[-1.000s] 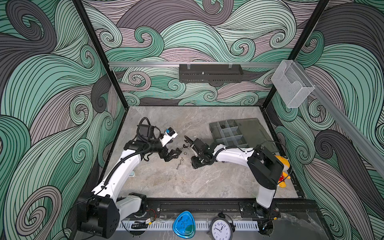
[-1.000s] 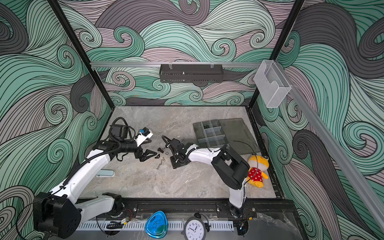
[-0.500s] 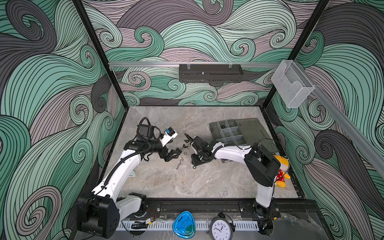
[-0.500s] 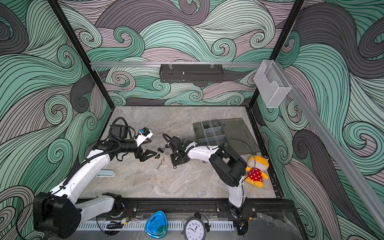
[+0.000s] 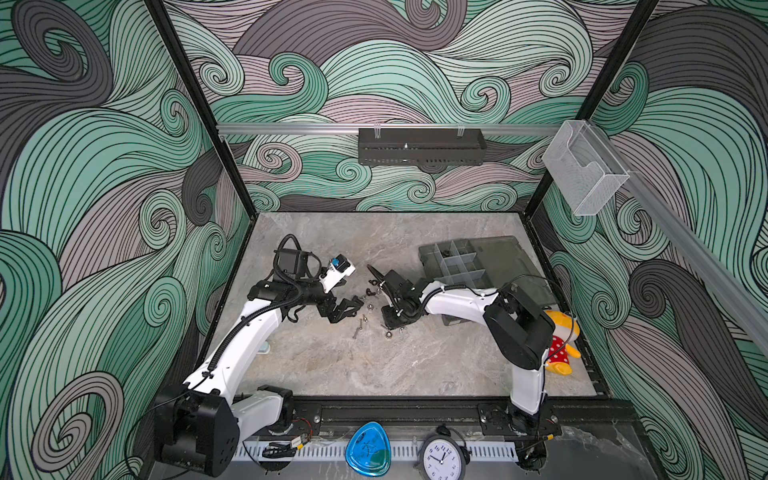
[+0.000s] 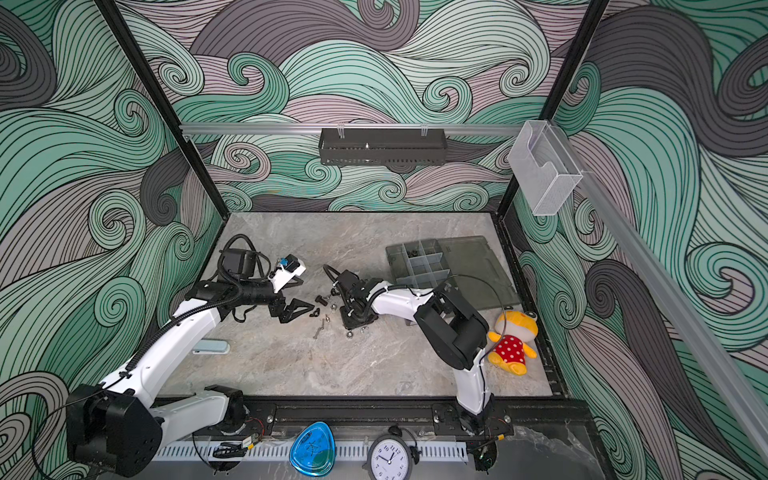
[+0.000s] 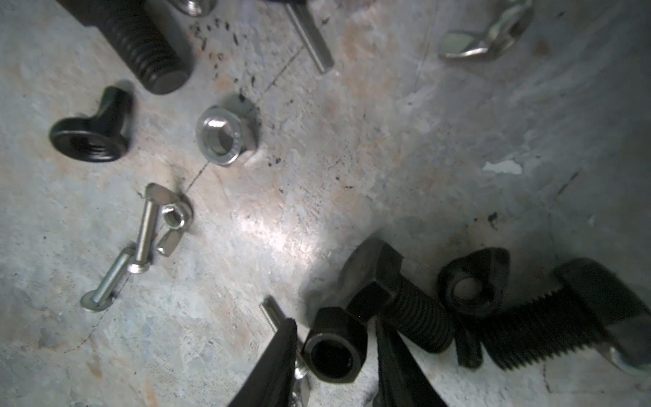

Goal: Sort the screws and nuts into containers
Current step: Pick up the nut from the center of the table, then place the nut into the container.

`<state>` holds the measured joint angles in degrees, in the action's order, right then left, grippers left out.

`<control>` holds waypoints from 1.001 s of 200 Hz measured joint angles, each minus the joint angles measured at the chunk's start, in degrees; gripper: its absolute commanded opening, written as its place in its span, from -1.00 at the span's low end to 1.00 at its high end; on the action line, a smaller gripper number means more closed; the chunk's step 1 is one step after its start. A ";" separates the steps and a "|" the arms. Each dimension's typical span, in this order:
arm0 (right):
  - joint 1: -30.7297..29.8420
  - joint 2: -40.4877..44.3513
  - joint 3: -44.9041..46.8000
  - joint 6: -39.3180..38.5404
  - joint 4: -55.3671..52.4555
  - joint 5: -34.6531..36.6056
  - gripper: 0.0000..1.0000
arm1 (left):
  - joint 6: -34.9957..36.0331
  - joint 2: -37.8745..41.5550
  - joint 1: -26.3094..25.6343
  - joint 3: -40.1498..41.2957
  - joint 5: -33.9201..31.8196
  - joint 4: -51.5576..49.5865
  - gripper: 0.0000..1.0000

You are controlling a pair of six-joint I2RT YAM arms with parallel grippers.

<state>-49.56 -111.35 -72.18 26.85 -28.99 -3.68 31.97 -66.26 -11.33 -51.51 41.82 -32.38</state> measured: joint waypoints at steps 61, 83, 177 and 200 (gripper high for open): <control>-0.37 0.00 -0.48 -0.72 -3.19 2.10 -0.43 | -0.02 -0.02 0.00 0.00 0.02 0.02 0.97; -0.35 0.28 -0.96 -1.64 -3.96 2.51 -0.44 | -0.02 -0.02 0.00 0.00 0.02 0.02 0.97; 13.35 9.86 -8.39 -7.98 -6.19 -0.20 -0.45 | -1.40 0.02 0.00 0.00 1.31 1.70 0.97; 19.91 9.03 -12.41 -9.90 -6.73 -0.20 -0.46 | -2.36 0.15 0.00 0.02 1.81 3.58 0.97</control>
<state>-29.65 -102.32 -84.60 16.95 -35.73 -3.88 29.61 -66.11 -11.33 -51.48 43.64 -28.80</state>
